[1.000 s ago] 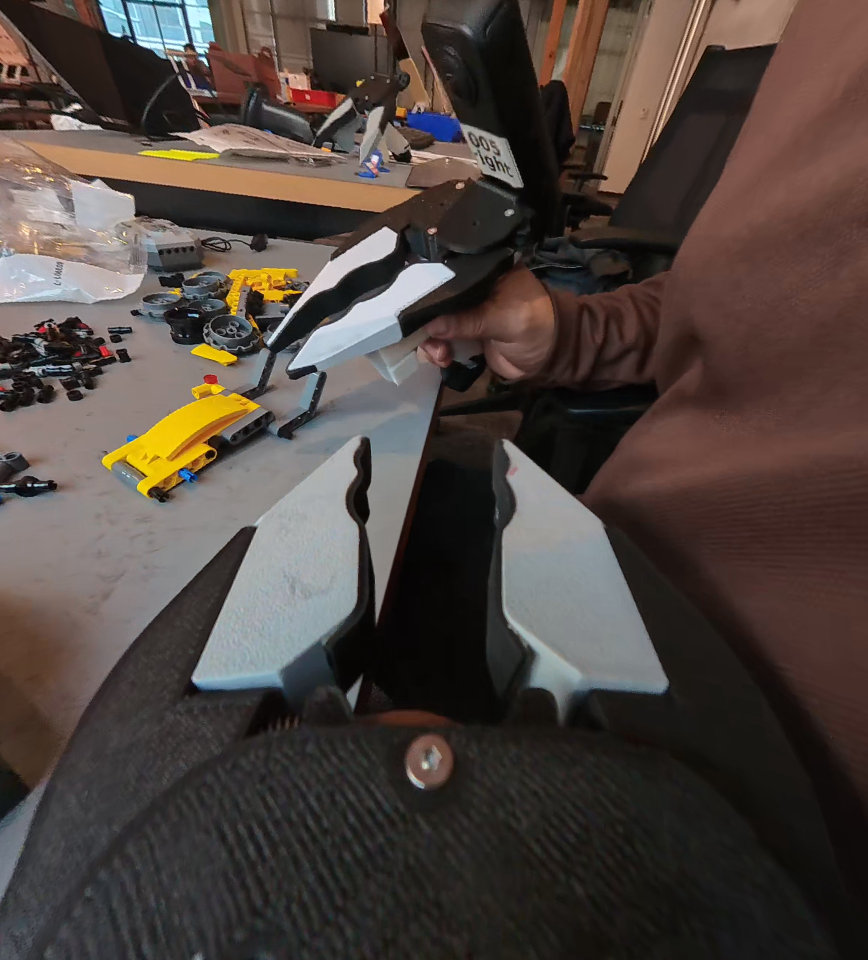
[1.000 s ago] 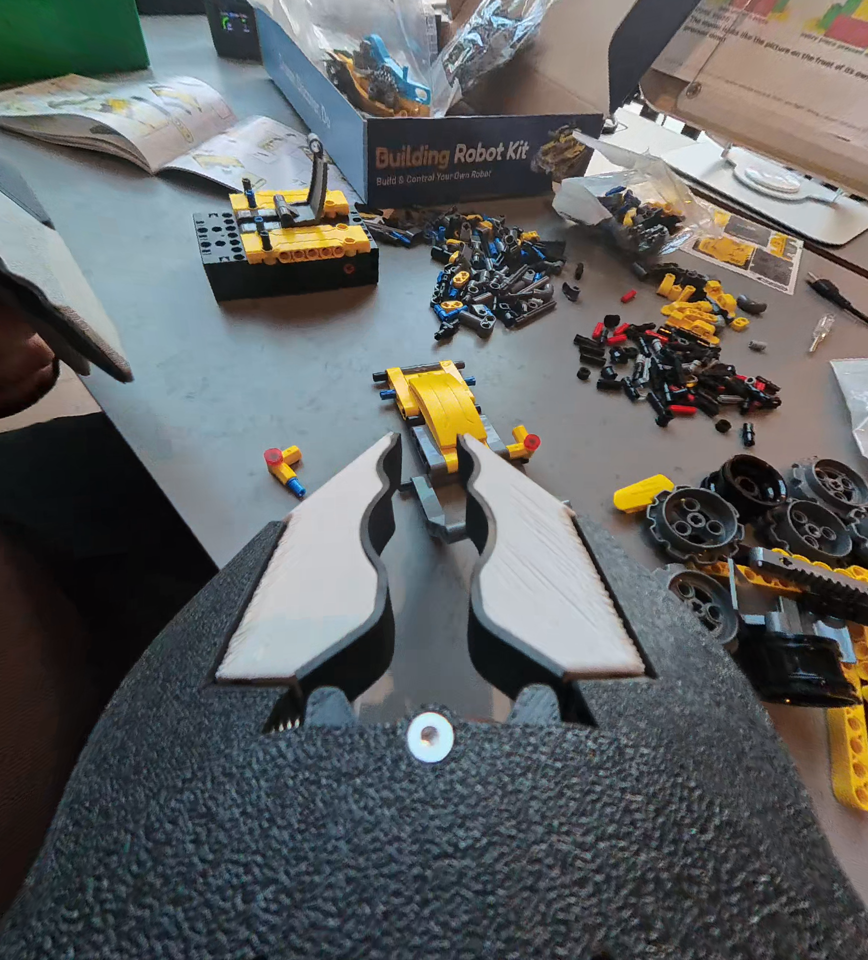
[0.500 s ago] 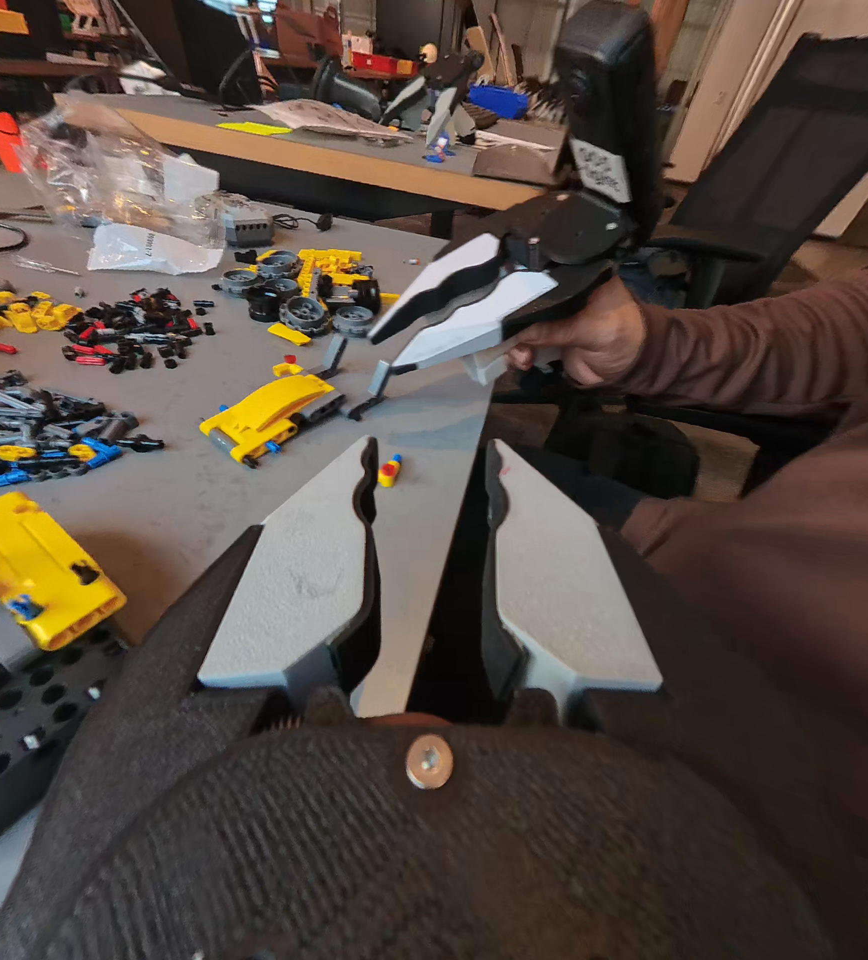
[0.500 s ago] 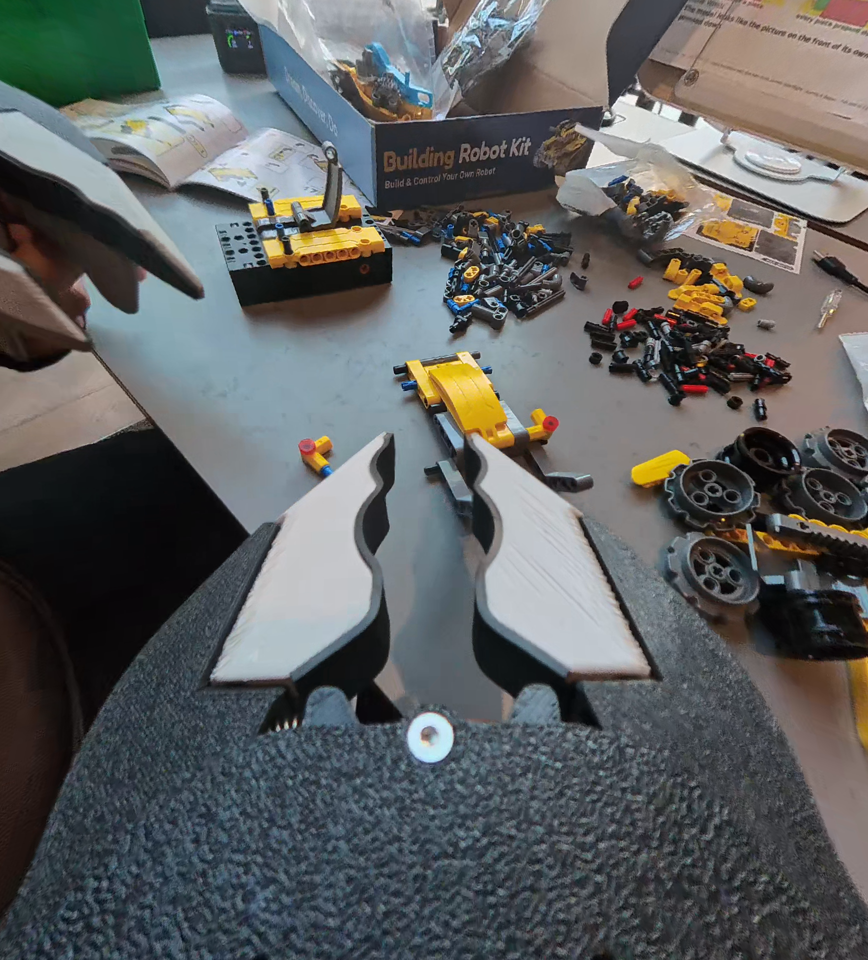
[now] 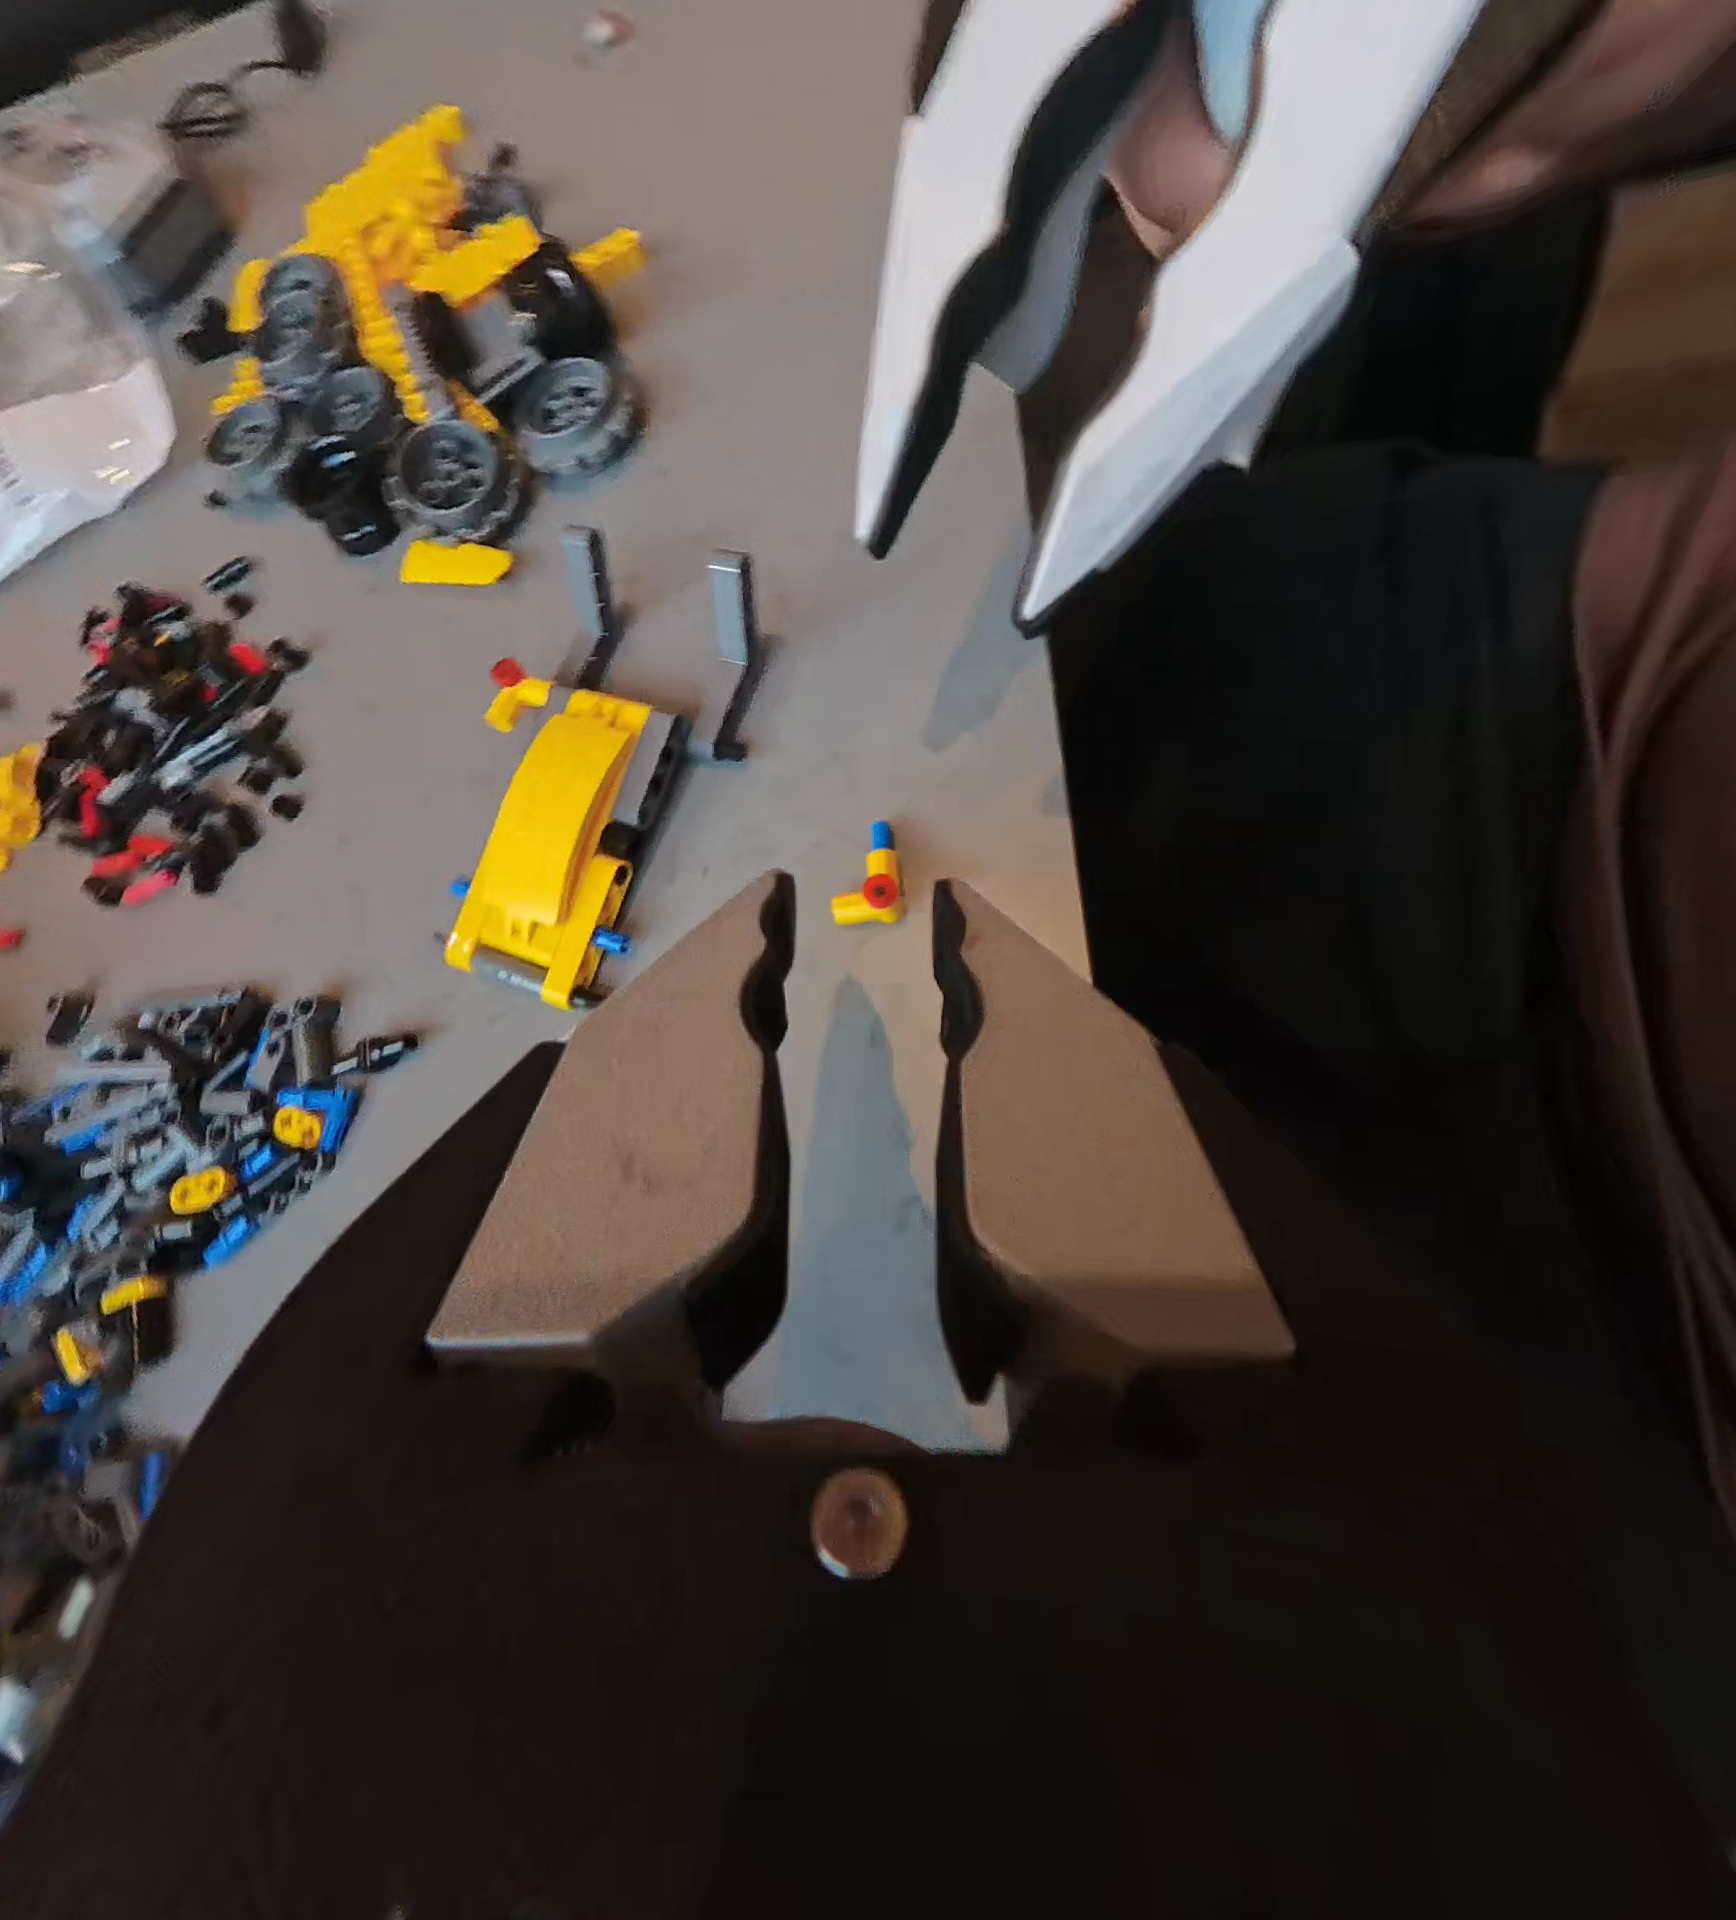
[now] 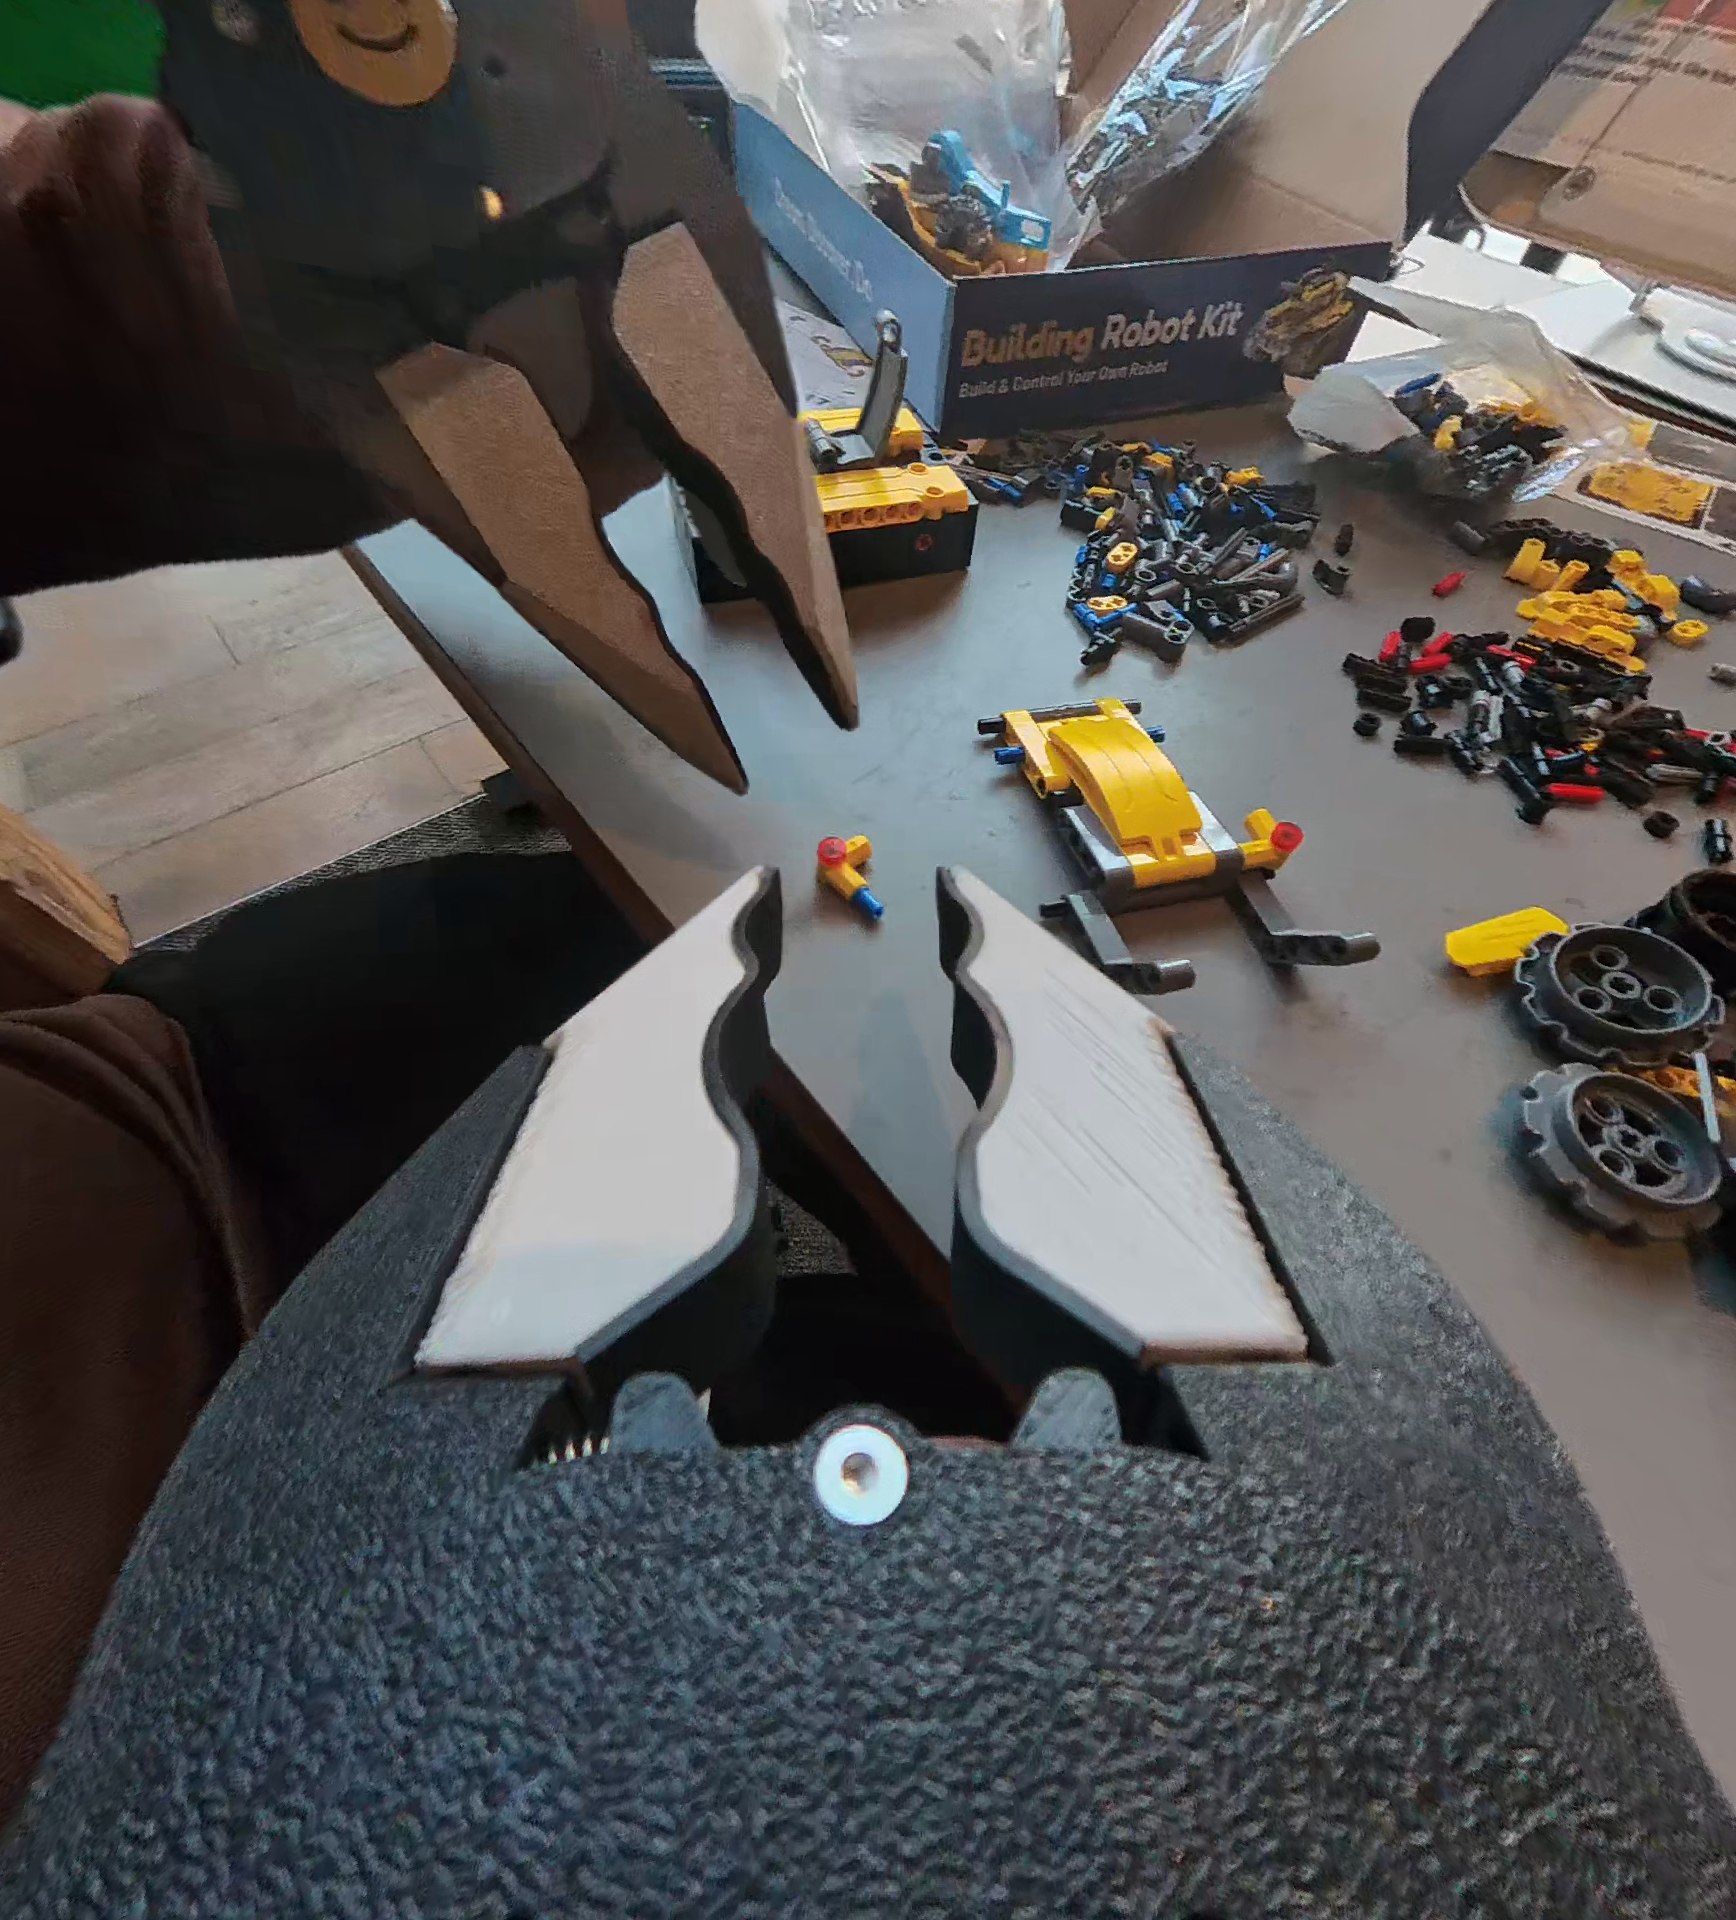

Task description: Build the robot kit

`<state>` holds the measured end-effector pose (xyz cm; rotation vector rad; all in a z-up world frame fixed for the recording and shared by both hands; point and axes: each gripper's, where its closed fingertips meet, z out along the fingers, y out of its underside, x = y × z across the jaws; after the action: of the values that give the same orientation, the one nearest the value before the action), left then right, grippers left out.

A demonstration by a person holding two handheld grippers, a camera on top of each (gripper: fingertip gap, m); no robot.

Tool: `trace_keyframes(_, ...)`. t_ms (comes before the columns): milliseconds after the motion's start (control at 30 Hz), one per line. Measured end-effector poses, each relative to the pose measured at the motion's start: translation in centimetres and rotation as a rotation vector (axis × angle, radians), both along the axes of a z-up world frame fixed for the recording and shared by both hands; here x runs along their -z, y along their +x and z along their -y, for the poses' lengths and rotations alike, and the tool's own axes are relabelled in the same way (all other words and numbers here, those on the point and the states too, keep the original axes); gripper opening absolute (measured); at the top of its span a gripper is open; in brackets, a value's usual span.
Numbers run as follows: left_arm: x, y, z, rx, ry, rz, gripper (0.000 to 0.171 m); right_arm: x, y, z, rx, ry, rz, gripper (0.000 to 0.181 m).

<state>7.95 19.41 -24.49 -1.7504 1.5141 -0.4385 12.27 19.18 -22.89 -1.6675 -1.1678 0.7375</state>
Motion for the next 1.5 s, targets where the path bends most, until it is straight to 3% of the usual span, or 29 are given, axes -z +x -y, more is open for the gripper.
trace_keyframes(100,1.0,0.1,0.5,0.193,0.013,-0.141,0.022,-0.2,-0.7,0.9,-0.049,0.007,0.012,0.029)
trace_keyframes(267,1.7,-0.3,-0.9,0.349,0.023,-0.348,0.028,-0.4,-1.0,1.1,-0.064,0.019,0.015,0.029)
trace_keyframes(500,3.6,0.8,-0.5,0.448,-0.047,-0.411,0.025,-1.5,-0.2,0.6,-0.04,0.024,-0.01,0.029)
trace_keyframes(567,3.8,0.9,-0.9,0.399,-0.042,-0.408,0.009,-1.6,0.0,0.5,-0.032,0.028,-0.004,0.029)
trace_keyframes(700,3.7,1.4,-2.0,0.165,-0.046,-0.345,0.007,-0.3,0.4,0.1,-0.021,0.049,0.092,0.029)
trace_keyframes(833,3.8,1.9,-2.2,-0.233,-0.25,-0.197,0.009,1.1,0.5,-0.1,-0.023,0.04,0.172,0.028)
trace_keyframes(900,3.7,3.0,-1.3,-0.301,-0.34,-0.088,0.02,2.0,0.5,-0.3,-0.024,0.025,0.21,0.029)
trace_keyframes(1100,2.8,2.4,-1.0,-0.37,-0.337,0.006,0.036,4.1,0.8,-0.5,-0.021,0.019,0.303,0.028)
trace_keyframes(1267,3.1,1.7,-1.6,-0.286,-0.189,-0.052,0.026,3.8,0.6,-0.5,-0.01,0.039,0.302,0.027)
trace_keyframes(1500,3.7,2.7,-1.2,-0.243,-0.243,-0.012,0.013,4.0,0.7,-0.4,0.01,-0.042,0.258,0.026)
